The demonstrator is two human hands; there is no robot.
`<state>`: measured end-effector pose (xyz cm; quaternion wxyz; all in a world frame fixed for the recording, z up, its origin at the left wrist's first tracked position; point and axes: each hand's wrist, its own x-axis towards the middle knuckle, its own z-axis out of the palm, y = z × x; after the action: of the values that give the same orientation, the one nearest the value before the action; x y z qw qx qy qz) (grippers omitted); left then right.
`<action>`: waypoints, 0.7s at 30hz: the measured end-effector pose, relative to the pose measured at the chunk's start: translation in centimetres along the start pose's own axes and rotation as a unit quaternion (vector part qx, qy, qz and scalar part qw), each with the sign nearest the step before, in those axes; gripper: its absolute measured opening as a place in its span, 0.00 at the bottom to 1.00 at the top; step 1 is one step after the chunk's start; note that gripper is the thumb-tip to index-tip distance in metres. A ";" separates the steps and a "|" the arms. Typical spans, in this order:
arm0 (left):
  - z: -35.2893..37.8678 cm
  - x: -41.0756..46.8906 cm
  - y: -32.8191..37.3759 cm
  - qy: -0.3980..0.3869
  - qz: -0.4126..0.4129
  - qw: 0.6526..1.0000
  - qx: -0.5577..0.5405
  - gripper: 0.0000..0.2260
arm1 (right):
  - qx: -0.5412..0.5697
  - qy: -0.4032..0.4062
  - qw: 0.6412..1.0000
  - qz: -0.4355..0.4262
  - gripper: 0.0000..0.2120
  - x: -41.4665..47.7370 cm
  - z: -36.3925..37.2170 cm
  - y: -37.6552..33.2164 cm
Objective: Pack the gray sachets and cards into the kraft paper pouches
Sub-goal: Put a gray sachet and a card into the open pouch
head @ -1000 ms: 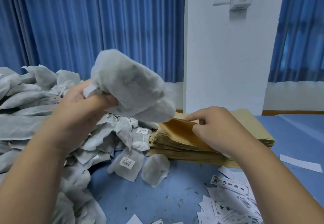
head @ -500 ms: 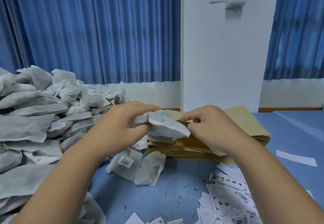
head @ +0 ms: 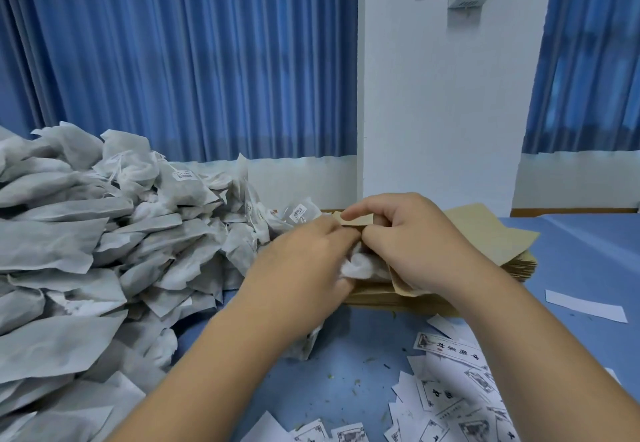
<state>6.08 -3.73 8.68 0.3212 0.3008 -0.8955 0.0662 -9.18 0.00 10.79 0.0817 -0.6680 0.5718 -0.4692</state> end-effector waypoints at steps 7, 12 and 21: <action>-0.2 0.0 -0.4 -0.065 -0.024 0.967 -0.245 0.13 | 0.003 0.011 1.000 -0.026 0.19 0.1 -0.4 -0.1; 1.0 0.3 -0.5 -0.022 -0.014 0.992 -0.127 0.06 | 0.003 -0.025 0.999 -0.045 0.20 -0.2 0.1 -0.4; -2.0 0.6 -4.3 0.013 -0.221 0.946 -0.238 0.09 | -0.168 0.040 0.985 0.022 0.20 -0.1 -0.6 0.9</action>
<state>9.28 -6.83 10.26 0.4018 0.4054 -0.7919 -0.2171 -10.20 0.03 10.53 -0.0445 -0.6398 0.6602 -0.3910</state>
